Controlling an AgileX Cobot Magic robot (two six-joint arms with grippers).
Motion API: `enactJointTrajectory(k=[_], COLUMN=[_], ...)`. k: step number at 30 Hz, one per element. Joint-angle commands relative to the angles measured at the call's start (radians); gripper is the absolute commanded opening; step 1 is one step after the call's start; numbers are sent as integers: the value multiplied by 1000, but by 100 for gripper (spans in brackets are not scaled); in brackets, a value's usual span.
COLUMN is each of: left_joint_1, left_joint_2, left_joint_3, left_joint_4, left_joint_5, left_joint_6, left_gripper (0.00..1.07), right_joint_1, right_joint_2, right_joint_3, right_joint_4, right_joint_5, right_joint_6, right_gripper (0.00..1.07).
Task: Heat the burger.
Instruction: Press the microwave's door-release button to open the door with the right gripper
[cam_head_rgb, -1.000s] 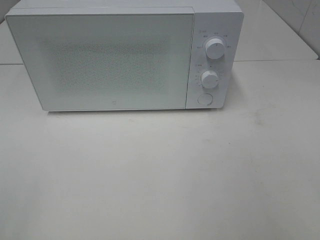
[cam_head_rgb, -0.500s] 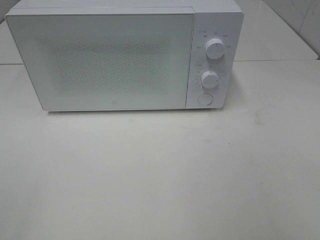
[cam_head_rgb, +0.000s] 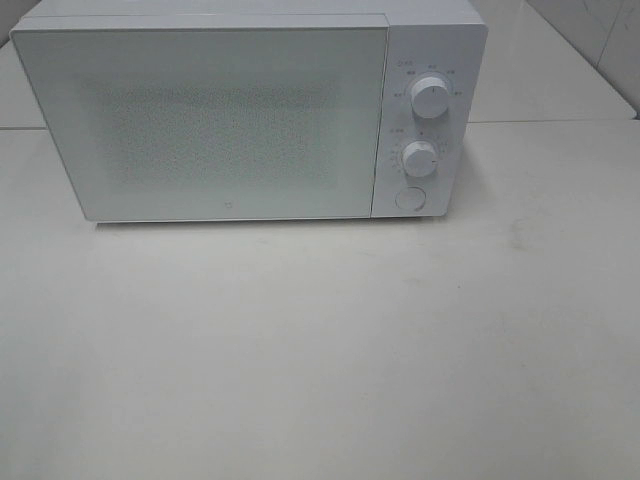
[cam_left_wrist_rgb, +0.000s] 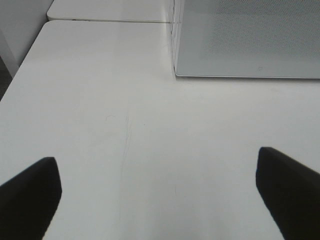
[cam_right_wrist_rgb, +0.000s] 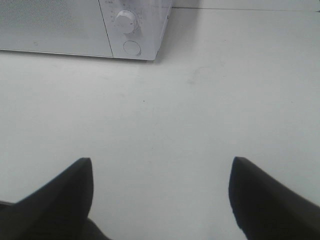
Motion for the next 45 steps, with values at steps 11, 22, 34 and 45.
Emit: enactJointTrajectory(k=[11, 22, 34, 45], left_joint_1=[0, 0, 0, 0], left_joint_2=[-20, -20, -20, -20], left_joint_3=[4, 4, 4, 4], left_joint_4=[-8, -8, -8, -8], left_joint_5=[-6, -6, -6, -6], left_joint_6=[0, 0, 0, 0], left_gripper=[98, 98, 98, 98], right_joint_1=[-8, -8, -7, -7], right_joint_2=[-26, -1, 217, 415], right_joint_3=[2, -37, -7, 17], right_joint_4=[0, 0, -2, -2], right_joint_5=[0, -53, -357, -563], right_joint_6=[0, 0, -4, -4], right_gripper=[72, 72, 72, 72])
